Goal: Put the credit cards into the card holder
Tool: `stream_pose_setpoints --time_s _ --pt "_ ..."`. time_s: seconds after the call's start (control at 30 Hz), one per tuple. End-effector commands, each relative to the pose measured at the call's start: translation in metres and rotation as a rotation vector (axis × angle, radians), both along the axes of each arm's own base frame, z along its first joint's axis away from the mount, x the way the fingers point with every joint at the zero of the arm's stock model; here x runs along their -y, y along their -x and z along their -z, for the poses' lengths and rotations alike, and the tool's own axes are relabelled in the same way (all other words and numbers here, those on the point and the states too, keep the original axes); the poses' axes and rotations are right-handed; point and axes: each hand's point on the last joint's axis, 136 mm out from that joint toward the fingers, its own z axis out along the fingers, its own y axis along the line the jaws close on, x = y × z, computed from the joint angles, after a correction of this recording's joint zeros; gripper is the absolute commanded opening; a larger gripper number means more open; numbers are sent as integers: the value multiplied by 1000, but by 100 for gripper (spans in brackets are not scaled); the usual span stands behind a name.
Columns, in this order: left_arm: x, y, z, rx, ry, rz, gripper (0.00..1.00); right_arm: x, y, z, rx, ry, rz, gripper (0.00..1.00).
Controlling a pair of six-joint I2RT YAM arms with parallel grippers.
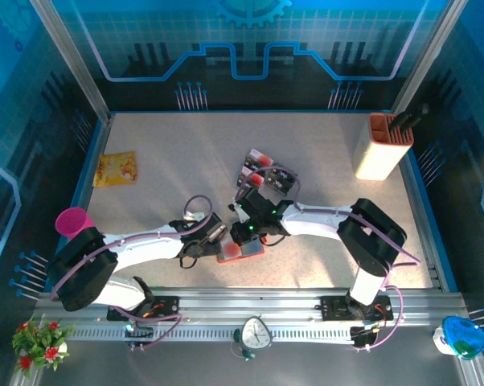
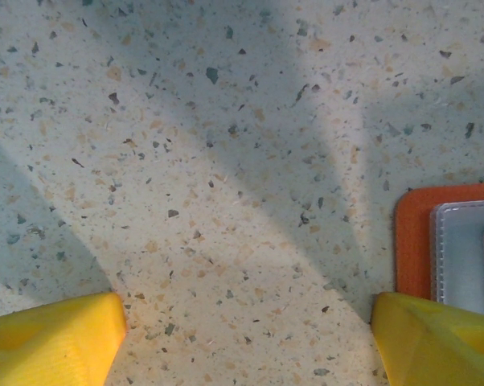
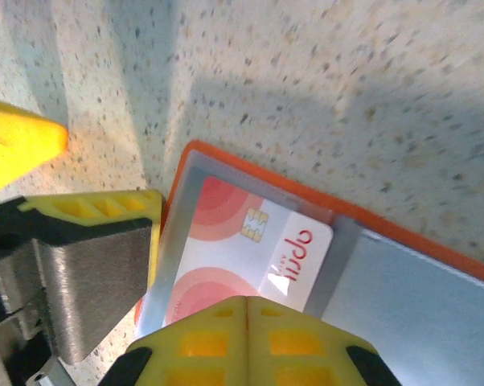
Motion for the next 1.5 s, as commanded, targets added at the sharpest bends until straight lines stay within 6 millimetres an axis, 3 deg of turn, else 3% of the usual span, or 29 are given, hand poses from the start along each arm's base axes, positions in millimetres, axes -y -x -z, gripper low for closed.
stream_pose_setpoints --time_s 0.0,0.6,1.13,1.3,1.47 --pt "-4 9 25 -47 -3 17 83 17 -3 5 -6 45 28 3" --pt "-4 9 26 -42 0 21 83 12 8 35 -63 97 -1 0" --pt "-3 9 26 -39 7 23 83 -15 25 37 -80 79 -45 0" --pt "-1 5 12 -14 17 28 83 -15 21 36 -74 78 -41 0" --pt "-2 -1 -12 44 49 19 83 -6 14 21 -45 52 -7 3"
